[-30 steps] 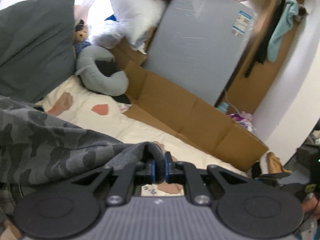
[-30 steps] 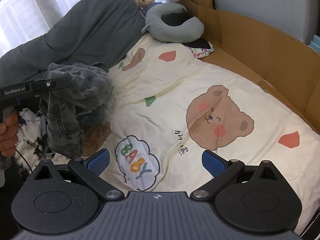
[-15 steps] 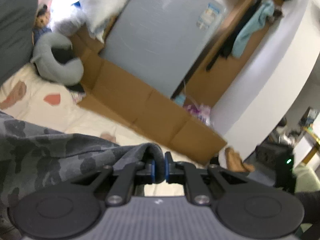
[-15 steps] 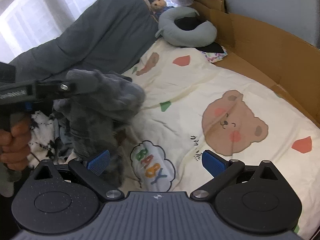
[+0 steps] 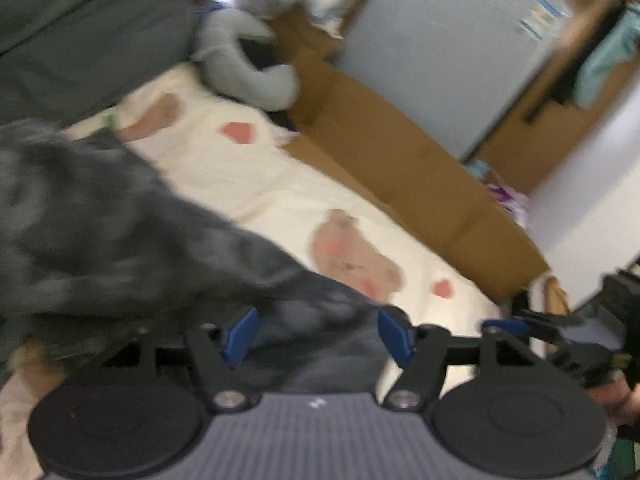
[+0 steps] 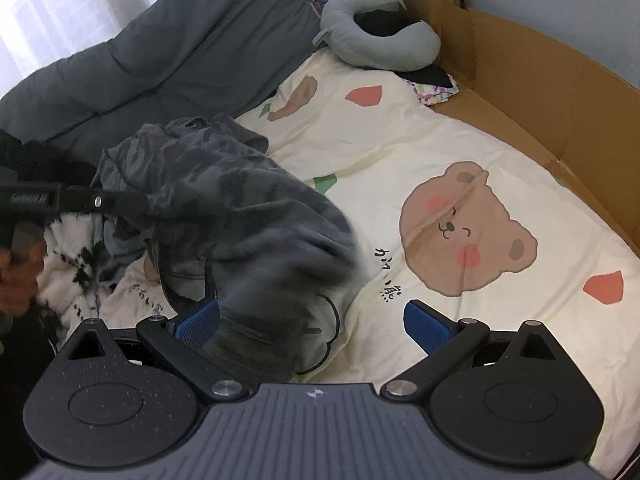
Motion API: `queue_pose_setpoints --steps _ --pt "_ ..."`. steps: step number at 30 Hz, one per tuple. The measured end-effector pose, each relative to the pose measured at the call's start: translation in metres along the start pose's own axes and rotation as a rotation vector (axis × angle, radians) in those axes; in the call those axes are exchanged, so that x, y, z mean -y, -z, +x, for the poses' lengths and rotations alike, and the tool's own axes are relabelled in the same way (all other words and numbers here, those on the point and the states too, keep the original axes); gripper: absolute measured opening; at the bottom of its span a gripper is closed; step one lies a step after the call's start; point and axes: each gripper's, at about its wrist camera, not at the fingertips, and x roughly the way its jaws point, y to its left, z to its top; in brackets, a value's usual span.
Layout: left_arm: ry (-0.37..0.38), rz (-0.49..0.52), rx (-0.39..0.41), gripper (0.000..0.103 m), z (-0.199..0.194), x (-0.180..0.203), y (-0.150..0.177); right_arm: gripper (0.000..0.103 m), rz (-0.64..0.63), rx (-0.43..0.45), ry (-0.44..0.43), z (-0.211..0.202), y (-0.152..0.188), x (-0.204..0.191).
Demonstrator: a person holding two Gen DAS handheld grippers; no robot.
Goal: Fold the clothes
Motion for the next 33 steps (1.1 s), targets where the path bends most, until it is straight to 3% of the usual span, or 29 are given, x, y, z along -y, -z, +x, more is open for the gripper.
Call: queue_pose_setpoints --steps 6,12,21,23,26,28,30,31,33 --pt "-0.229 -0.077 0.033 0.08 -0.013 -0.059 0.003 0.101 0.003 -0.012 0.013 0.004 0.002 0.001" --pt "-0.383 -0.199 0.109 0.087 -0.025 -0.112 0.001 0.101 -0.026 0.02 0.029 0.013 0.003 0.0" --pt "-0.41 -0.381 0.292 0.09 -0.023 -0.168 -0.007 0.101 -0.002 0.008 0.01 0.041 0.013 0.004" --pt "-0.396 -0.43 0.331 0.084 -0.02 -0.174 -0.008 0.101 -0.002 0.005 0.008 0.044 0.016 0.004" --pt "-0.385 -0.483 0.376 0.067 -0.016 -0.181 -0.007 0.101 -0.001 0.003 0.004 0.047 0.02 0.005" --pt "-0.363 -0.498 0.397 0.039 -0.014 -0.186 -0.005 0.101 0.005 0.003 0.006 0.049 0.022 0.006" --pt "-0.353 -0.498 0.428 0.019 -0.014 -0.183 -0.004 0.101 0.014 0.005 0.005 0.05 0.022 0.008" --pt "-0.35 -0.495 0.445 0.011 -0.014 -0.181 -0.003 0.101 0.018 0.006 0.004 0.05 0.023 0.009" --pt "-0.338 -0.485 0.476 0.007 -0.015 -0.175 -0.003 0.101 0.021 0.006 0.002 0.051 0.023 0.01"
